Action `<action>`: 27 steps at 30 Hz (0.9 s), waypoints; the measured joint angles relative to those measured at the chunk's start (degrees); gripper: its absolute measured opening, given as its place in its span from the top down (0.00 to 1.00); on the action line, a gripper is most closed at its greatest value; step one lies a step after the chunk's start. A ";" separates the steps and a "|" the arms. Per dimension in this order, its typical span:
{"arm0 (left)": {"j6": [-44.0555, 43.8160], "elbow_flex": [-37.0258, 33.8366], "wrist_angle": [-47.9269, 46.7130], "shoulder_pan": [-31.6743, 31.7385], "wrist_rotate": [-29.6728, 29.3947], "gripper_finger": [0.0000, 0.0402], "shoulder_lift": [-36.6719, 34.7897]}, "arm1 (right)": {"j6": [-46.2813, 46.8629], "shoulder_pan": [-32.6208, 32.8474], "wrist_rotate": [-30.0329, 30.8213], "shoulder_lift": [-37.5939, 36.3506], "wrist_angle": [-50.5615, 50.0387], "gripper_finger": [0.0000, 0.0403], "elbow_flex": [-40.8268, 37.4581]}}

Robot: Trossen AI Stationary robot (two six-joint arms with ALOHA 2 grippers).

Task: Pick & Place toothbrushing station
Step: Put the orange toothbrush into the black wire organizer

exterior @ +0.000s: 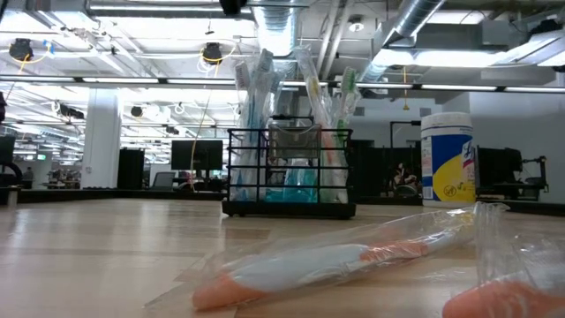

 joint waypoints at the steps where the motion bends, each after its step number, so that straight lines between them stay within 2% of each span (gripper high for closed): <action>1: 1.60 0.00 0.19 -0.35 -0.02 0.65 1.18 | 2.23 1.12 -1.03 1.12 -0.20 0.48 0.00; 4: 5.41 0.02 0.65 -2.21 -0.53 0.65 5.12 | 9.15 4.68 -3.31 5.09 -0.17 0.49 0.00; 8: 6.04 0.01 1.36 -5.30 -0.44 0.65 9.91 | 15.68 8.97 -7.20 10.47 -1.19 0.49 0.00; 13: 3.92 0.02 7.29 -9.26 -3.38 0.65 13.14 | 16.48 12.68 -14.97 16.09 -7.18 0.49 -0.04; 16: 1.32 0.02 10.97 -11.35 -8.76 0.65 13.85 | 14.24 14.69 -17.87 18.41 -7.99 0.48 -0.02; 20: -1.94 0.06 11.66 -13.06 -17.69 0.65 14.30 | 14.80 17.25 -17.25 19.99 -6.01 0.49 -0.04; 27: -16.51 0.07 11.15 -16.03 -22.58 0.65 18.26 | 15.63 20.20 -8.09 18.40 -6.91 0.50 -0.02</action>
